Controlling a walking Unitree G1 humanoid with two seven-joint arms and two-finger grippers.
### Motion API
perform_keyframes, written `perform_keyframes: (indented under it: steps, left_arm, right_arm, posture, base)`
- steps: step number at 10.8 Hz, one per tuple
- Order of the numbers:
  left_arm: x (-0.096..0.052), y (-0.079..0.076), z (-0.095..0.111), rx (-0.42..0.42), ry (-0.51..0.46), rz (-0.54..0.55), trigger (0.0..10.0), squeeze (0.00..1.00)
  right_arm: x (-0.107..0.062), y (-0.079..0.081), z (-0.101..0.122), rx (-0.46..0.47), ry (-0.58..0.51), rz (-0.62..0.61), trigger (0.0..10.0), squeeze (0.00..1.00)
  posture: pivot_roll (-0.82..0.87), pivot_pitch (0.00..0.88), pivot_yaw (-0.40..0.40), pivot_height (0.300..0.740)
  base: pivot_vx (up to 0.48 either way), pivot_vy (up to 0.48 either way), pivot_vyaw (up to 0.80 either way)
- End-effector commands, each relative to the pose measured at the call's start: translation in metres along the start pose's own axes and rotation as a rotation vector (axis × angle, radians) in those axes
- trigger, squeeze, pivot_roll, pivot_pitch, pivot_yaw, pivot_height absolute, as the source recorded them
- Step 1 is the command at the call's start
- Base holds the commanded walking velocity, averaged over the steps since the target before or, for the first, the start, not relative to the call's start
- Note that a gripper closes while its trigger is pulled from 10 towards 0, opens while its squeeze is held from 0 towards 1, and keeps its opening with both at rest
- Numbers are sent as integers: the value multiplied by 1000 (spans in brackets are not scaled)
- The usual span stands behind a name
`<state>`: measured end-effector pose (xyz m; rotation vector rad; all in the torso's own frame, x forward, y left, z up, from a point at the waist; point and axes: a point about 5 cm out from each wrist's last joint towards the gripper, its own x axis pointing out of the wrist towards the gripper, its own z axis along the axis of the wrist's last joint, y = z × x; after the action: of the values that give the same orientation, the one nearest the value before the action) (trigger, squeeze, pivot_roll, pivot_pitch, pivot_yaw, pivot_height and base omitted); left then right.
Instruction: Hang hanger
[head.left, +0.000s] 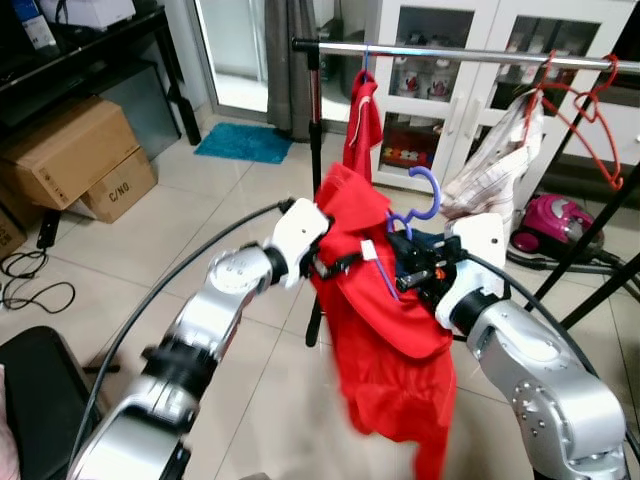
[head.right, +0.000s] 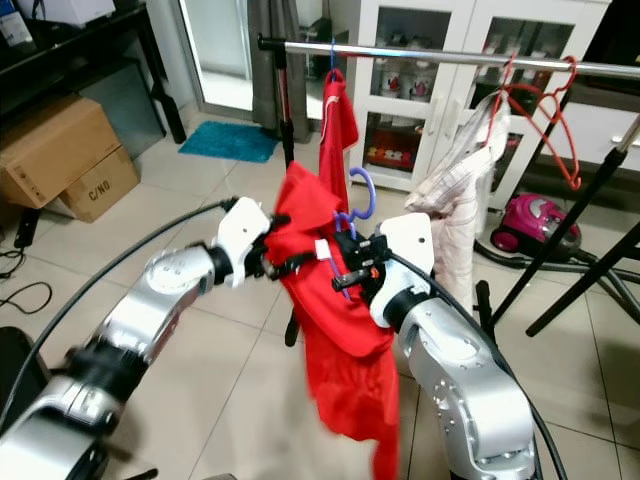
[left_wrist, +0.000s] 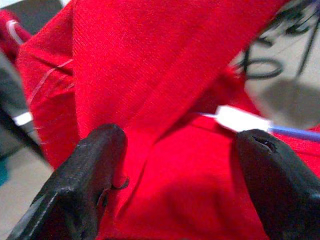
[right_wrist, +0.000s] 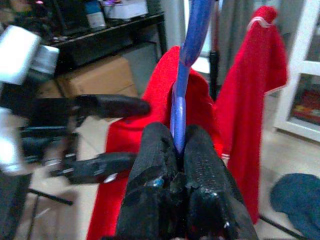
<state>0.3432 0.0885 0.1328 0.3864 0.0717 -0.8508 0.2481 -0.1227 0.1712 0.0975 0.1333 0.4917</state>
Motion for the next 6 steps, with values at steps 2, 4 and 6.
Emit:
perform_keyframes:
  steps: [2, 4, 6]
  left_arm:
    - [5, 17, 7, 89, -10, 97, 10000, 0]
    - [8, 21, 21, 118, -88, 127, 10000, 0]
    - [9, 25, 19, 127, -93, 173, 0, 0]
  right_arm:
    - [-2, 10, 19, 16, -73, 92, 10000, 0]
    - [-2, 9, 19, 18, -65, 91, 10000, 0]
    - [-3, 7, 20, 19, -63, 79, 10000, 0]
  posture:
    - [-108, 0, 53, 740]
    - [-110, 0, 58, 740]
    - [-110, 0, 60, 740]
  base:
    - [0, 0, 0]
    - [0, 0, 0]
    - [0, 0, 0]
